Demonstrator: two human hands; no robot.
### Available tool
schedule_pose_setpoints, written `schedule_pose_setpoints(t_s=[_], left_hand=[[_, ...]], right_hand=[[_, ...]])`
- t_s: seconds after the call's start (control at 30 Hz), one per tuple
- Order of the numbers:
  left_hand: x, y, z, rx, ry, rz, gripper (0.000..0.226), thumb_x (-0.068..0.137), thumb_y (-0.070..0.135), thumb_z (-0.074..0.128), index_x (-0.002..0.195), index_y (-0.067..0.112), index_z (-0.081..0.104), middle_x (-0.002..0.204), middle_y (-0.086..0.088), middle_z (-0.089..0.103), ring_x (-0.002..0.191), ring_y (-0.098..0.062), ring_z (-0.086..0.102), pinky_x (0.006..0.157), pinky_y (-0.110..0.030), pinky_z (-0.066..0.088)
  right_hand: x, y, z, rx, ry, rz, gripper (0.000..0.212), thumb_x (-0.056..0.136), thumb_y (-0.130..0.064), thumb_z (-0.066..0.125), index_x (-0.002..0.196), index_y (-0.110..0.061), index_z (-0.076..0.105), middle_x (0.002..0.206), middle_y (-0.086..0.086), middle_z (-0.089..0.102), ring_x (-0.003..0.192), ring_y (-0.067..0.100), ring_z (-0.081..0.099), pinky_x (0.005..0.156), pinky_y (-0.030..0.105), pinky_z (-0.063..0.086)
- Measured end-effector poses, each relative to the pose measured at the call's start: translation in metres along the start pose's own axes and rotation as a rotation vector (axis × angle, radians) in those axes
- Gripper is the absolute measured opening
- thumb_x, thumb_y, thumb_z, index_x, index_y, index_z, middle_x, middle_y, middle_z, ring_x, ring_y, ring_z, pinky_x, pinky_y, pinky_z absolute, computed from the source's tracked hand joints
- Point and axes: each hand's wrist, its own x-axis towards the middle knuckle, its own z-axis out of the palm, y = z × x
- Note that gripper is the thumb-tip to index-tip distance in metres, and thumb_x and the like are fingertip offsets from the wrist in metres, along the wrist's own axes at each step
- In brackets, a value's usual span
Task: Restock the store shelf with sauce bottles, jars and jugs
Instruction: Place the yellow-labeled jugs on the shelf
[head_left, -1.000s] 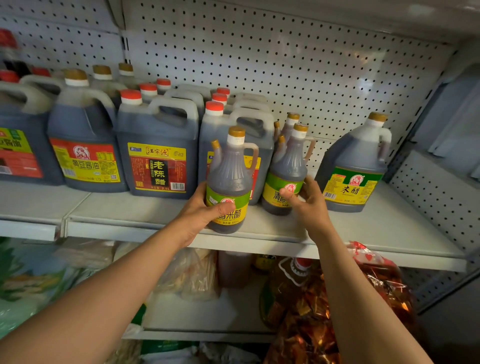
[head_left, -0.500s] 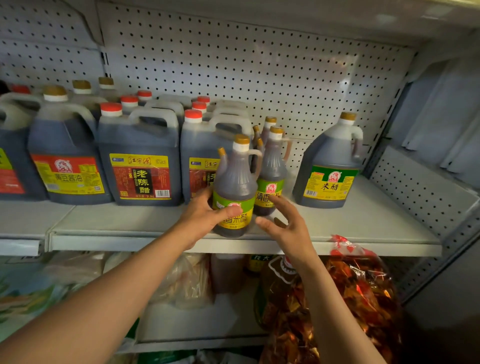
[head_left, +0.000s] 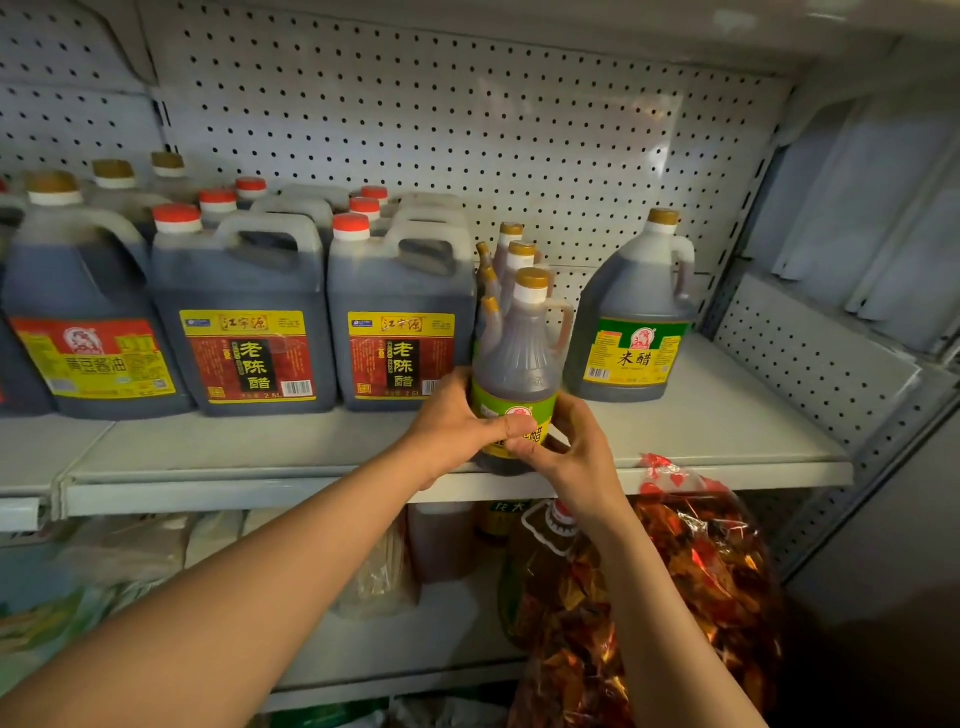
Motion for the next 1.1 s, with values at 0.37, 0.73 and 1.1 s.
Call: schedule_pose_setpoints(t_s=[0.37, 0.73, 1.1], left_hand=[[-0.003, 0.044, -0.029, 0.269, 0.170, 0.238, 0.104, 0.058, 0.052, 0.086, 0.147, 0.033, 0.035, 0.141, 0.011, 0.048, 0.125, -0.005, 0.042, 0.098, -0.023, 0.039], [0.023, 0.098, -0.042, 0.713, 0.031, 0.493, 0.083, 0.067, 0.036, 0.087, 0.136, 0.045, 0.043, 0.140, 0.001, 0.040, 0.130, -0.020, 0.041, 0.110, -0.042, 0.037], [0.040, 0.102, -0.041, 0.704, 0.009, 0.499, 0.076, 0.064, 0.034, 0.089, 0.125, 0.039, 0.045, 0.129, 0.001, 0.038, 0.123, -0.020, 0.044, 0.102, -0.042, 0.045]], right_hand=[[0.002, 0.004, -0.001, 0.026, -0.008, 0.059, 0.080, 0.069, -0.033, 0.089, 0.135, -0.015, 0.047, 0.127, 0.005, 0.066, 0.114, 0.021, 0.066, 0.098, 0.047, 0.054], [0.005, 0.001, -0.002, 0.004, -0.028, 0.063, 0.065, 0.077, -0.006, 0.083, 0.129, -0.019, 0.047, 0.127, 0.004, 0.063, 0.110, 0.007, 0.065, 0.092, 0.026, 0.054], [0.016, 0.003, -0.008, -0.024, -0.078, 0.080, 0.077, 0.072, -0.023, 0.084, 0.135, -0.012, 0.042, 0.130, 0.007, 0.061, 0.114, 0.012, 0.064, 0.101, 0.038, 0.053]])
